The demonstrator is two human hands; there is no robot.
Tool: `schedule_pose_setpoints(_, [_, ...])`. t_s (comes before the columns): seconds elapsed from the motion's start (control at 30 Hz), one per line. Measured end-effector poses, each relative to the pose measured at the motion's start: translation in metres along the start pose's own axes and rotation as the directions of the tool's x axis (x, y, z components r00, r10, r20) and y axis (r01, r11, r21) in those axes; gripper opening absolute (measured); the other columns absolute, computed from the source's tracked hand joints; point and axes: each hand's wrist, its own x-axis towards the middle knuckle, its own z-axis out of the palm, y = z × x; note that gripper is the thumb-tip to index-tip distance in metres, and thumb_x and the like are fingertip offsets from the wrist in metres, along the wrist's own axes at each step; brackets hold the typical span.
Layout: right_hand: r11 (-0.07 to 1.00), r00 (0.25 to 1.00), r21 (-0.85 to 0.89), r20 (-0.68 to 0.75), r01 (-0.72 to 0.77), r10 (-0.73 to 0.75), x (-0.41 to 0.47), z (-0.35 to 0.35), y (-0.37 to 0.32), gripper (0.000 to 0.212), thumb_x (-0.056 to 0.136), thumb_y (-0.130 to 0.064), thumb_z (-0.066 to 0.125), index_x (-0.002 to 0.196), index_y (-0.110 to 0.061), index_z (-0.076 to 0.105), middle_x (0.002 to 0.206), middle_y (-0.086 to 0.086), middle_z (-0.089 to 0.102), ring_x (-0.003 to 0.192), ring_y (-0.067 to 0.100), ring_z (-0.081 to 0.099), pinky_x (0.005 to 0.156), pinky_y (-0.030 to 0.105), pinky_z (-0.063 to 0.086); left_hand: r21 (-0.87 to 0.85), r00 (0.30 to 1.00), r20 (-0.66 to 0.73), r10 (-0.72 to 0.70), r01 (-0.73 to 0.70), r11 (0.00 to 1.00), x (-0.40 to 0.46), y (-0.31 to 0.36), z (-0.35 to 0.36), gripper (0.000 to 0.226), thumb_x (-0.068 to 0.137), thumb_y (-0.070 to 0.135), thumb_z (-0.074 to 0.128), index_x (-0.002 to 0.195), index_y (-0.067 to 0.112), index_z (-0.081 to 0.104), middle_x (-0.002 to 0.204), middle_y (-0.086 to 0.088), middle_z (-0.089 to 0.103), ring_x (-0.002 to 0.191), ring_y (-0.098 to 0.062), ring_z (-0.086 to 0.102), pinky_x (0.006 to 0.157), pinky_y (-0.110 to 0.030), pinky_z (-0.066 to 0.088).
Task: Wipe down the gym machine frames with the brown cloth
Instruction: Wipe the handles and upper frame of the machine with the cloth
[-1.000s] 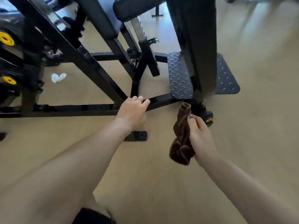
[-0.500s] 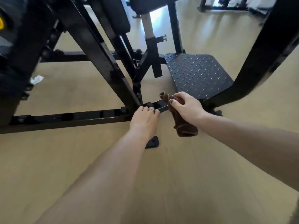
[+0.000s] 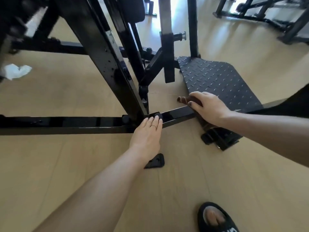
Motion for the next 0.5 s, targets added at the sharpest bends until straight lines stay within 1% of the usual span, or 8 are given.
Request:
schedule_pose_setpoints(0.07, [0.998, 0.998, 0.026, 0.027, 0.050, -0.051, 0.010, 0.029, 0.000, 0.038, 0.105, -0.036, 0.054, 0.141, -0.024, 0.056, 0.129, 0.009, 0.061, 0.117, 0.031, 0.056, 0.097, 0.047, 0.051, 0.036, 1.000, -0.007, -0.001, 0.001, 0.999, 0.003, -0.002, 0.009, 0.074, 0.106, 0.032, 0.038, 0.161, 0.007, -0.006, 0.170, -0.012, -0.008, 0.158, -0.026, -0.003, 0.125, -0.040, -0.007])
schedule_pose_setpoints(0.13, [0.987, 0.989, 0.087, 0.045, 0.137, -0.142, 0.017, 0.064, -0.008, 0.039, 0.106, -0.034, 0.051, 0.145, -0.024, 0.055, 0.138, 0.007, 0.058, 0.126, 0.029, 0.053, 0.103, 0.047, 0.048, 0.089, 1.000, -0.001, 0.014, -0.014, 0.996, 0.006, -0.004, 0.015, 0.080, 0.104, 0.036, 0.043, 0.161, 0.006, -0.005, 0.169, -0.014, -0.010, 0.157, -0.027, -0.004, 0.123, -0.041, -0.010])
schedule_pose_setpoints(0.2, [0.974, 0.977, 0.091, 0.028, 0.208, -0.212, 0.019, 0.102, -0.015, 0.039, 0.109, -0.033, 0.046, 0.146, -0.025, 0.054, 0.147, 0.003, 0.055, 0.139, 0.026, 0.046, 0.115, 0.045, 0.039, 0.081, 1.000, -0.024, -0.015, 0.017, 0.997, 0.008, -0.003, 0.023, 0.084, 0.102, 0.040, 0.047, 0.160, 0.005, -0.003, 0.169, -0.015, -0.010, 0.157, -0.028, -0.003, 0.122, -0.042, -0.012])
schedule_pose_setpoints(0.27, [0.974, 0.973, 0.042, -0.063, 0.224, -0.221, 0.017, 0.130, -0.016, 0.040, 0.111, -0.034, 0.038, 0.146, -0.026, 0.054, 0.151, -0.002, 0.052, 0.148, 0.020, 0.038, 0.123, 0.045, 0.027, 0.070, 0.998, -0.051, -0.027, 0.031, 0.997, 0.006, -0.003, 0.029, 0.086, 0.101, 0.042, 0.046, 0.159, 0.004, -0.006, 0.168, -0.017, -0.013, 0.157, -0.029, -0.003, 0.125, -0.042, -0.011])
schedule_pose_setpoints(0.33, [0.969, 0.959, -0.008, -0.141, 0.246, -0.245, 0.019, 0.144, -0.007, 0.043, 0.111, -0.037, 0.031, 0.145, -0.026, 0.055, 0.152, -0.002, 0.052, 0.149, 0.020, 0.037, 0.125, 0.047, 0.023, 0.065, 0.998, -0.052, -0.025, 0.028, 0.998, 0.007, -0.003, 0.032, 0.084, 0.102, 0.041, 0.042, 0.158, 0.004, -0.009, 0.167, -0.016, -0.017, 0.157, -0.028, -0.002, 0.127, -0.041, -0.007])
schedule_pose_setpoints(0.4, [0.947, 0.938, -0.096, -0.141, 0.306, -0.317, 0.026, 0.145, 0.007, 0.046, 0.110, -0.039, 0.028, 0.142, -0.024, 0.058, 0.148, 0.000, 0.056, 0.146, 0.023, 0.042, 0.125, 0.048, 0.025, 0.052, 0.999, -0.039, -0.022, 0.024, 0.998, 0.006, -0.005, 0.031, 0.082, 0.104, 0.038, 0.040, 0.159, 0.005, -0.011, 0.166, -0.016, -0.020, 0.157, -0.028, -0.002, 0.128, -0.042, -0.004])
schedule_pose_setpoints(0.43, [0.943, 0.939, -0.134, -0.126, 0.303, -0.320, 0.033, 0.142, 0.016, 0.047, 0.110, -0.041, 0.027, 0.140, -0.024, 0.059, 0.146, 0.001, 0.058, 0.144, 0.024, 0.044, 0.125, 0.049, 0.025, 0.064, 1.000, -0.028, -0.008, 0.010, 0.998, 0.006, -0.005, 0.030, 0.082, 0.104, 0.036, 0.039, 0.159, 0.004, -0.013, 0.166, -0.016, -0.023, 0.157, -0.028, -0.003, 0.128, -0.042, -0.003])
schedule_pose_setpoints(0.5, [0.966, 0.966, -0.160, -0.130, 0.204, -0.225, 0.046, 0.131, 0.038, 0.049, 0.110, -0.042, 0.024, 0.137, -0.024, 0.060, 0.144, 0.000, 0.059, 0.143, 0.023, 0.045, 0.125, 0.049, 0.022, 0.116, 1.000, -0.004, 0.021, -0.020, 0.993, 0.004, -0.007, 0.028, 0.083, 0.105, 0.035, 0.037, 0.157, 0.002, -0.018, 0.163, -0.018, -0.030, 0.157, -0.030, -0.006, 0.128, -0.043, -0.005])
